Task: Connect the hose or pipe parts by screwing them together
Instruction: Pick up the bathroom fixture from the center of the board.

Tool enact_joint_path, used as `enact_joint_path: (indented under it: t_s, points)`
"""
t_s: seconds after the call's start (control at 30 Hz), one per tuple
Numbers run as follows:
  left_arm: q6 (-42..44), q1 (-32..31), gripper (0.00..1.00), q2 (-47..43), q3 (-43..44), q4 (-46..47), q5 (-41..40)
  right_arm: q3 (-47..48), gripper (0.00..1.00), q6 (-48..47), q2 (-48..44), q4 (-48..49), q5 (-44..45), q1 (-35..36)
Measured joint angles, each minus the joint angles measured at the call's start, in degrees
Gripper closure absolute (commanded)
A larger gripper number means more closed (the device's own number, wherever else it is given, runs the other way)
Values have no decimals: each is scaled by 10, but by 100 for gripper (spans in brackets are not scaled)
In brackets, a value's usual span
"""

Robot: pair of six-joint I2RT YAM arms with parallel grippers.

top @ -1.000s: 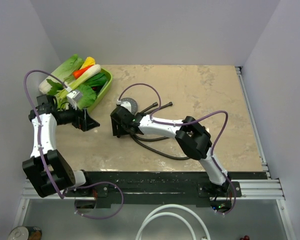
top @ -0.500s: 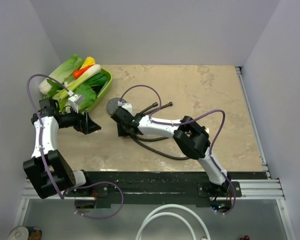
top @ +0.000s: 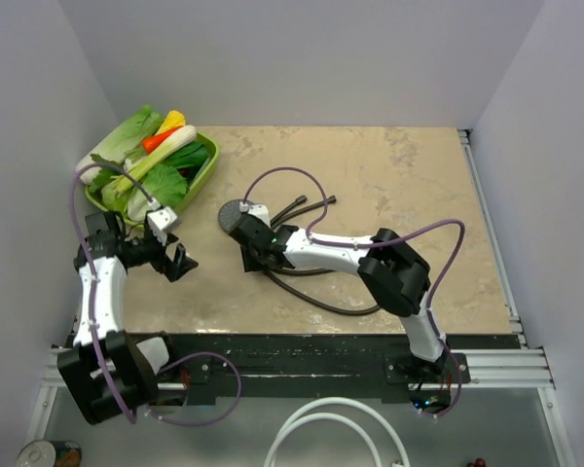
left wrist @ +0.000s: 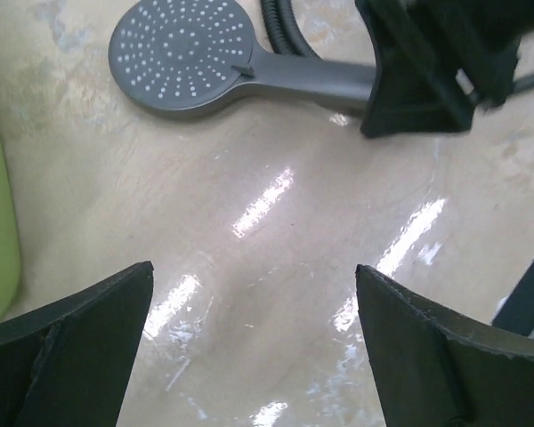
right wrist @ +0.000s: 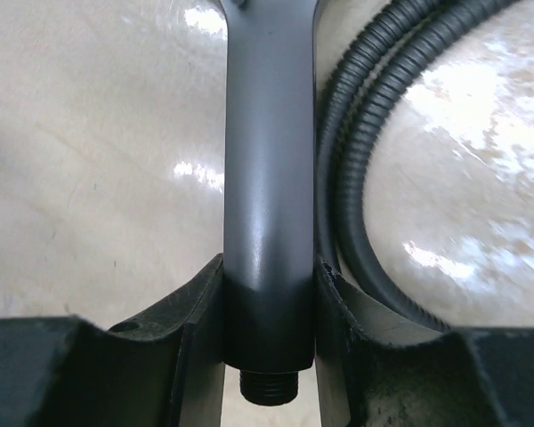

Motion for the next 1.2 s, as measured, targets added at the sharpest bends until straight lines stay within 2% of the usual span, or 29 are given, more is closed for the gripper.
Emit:
enact_joint_path:
  t_s: [0.2, 0.3, 0.37, 0.53, 0.73, 0.93, 1.07, 1.13, 1.2]
  points:
    - [89, -60, 2, -153, -142, 148, -7, -38, 100, -31, -85, -13, -19, 0]
    - [128, -108, 13, -178, -202, 229, -3, -56, 100, -40, -125, -10, -36, 0]
    - [164, -115, 20, -174, -226, 261, 5, -70, 100, -42, -142, -7, -48, 0]
    - [302, -118, 23, -190, -285, 285, 27, -107, 100, -45, -160, 8, -63, 7]
    - [400, -118, 26, -255, -341, 288, 38, -180, 100, -41, -184, 54, -64, 30]
    - [475, -123, 33, -209, -344, 292, 43, -231, 100, -29, -194, 104, -77, 63]
    - [521, -125, 33, -156, -348, 294, 44, -231, 100, -26, -190, 120, -91, 76]
    - [537, -128, 29, -140, -349, 294, 44, -225, 100, -25, -186, 120, -93, 80]
    - [545, -129, 20, -134, -352, 300, 44, -222, 100, -25, -184, 120, -96, 80]
